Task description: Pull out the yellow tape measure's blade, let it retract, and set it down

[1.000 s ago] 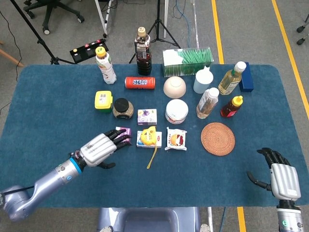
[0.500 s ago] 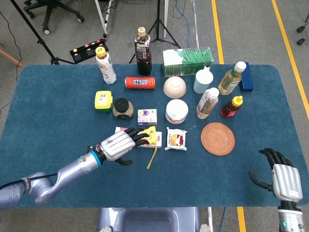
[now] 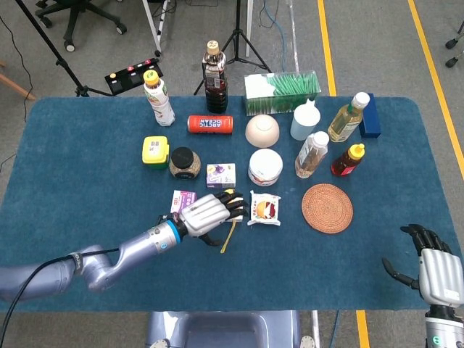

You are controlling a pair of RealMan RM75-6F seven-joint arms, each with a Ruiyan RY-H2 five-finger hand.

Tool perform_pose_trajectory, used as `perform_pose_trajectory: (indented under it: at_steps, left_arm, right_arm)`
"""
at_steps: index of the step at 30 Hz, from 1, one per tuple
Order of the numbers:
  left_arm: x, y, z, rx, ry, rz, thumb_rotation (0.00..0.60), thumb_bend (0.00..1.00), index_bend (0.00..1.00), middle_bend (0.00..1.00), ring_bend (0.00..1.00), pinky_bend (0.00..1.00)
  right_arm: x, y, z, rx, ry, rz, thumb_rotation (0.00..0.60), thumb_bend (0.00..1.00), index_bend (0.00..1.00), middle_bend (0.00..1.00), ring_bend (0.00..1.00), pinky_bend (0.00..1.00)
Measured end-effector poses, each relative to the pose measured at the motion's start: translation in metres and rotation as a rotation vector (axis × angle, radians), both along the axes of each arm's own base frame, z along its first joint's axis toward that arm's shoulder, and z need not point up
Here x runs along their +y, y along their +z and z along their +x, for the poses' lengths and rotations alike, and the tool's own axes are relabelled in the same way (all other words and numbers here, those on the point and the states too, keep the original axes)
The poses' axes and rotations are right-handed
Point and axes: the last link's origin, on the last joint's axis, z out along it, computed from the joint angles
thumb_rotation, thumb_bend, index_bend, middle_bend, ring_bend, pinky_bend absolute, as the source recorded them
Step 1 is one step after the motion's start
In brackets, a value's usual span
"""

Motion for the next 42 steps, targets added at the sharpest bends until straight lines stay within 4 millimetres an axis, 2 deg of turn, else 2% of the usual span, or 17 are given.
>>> perform_pose_trajectory:
  at_steps: [10, 27, 42]
  left_arm:
    - [0.005, -0.015, 0.018, -0.022, 0.005, -0.036, 0.587, 0.21, 0.17, 0.13, 0.01, 0.18]
    - [0.021, -0.036, 0.02, -0.018, 0.066, -0.056, 0.584, 0.21, 0.17, 0.13, 0.01, 0.19]
    - [0.029, -0.03, 0.008, 0.003, 0.086, -0.025, 0.581, 0.21, 0.17, 0.13, 0.01, 0.19]
  right_arm:
    - [0.001, 0.002, -0.001, -0.001, -0.01, -0.007, 0.407, 0.28, 0.24, 0.23, 0.22, 0.32]
    - [0.003, 0.004, -0.002, 0.004, -0.028, -0.013, 0.41, 0.28, 0.24, 0.23, 0.22, 0.32]
    - [0.003, 0.002, -0.002, 0.004, -0.028, -0.008, 0.405, 0.28, 0.24, 0.23, 0.22, 0.32]
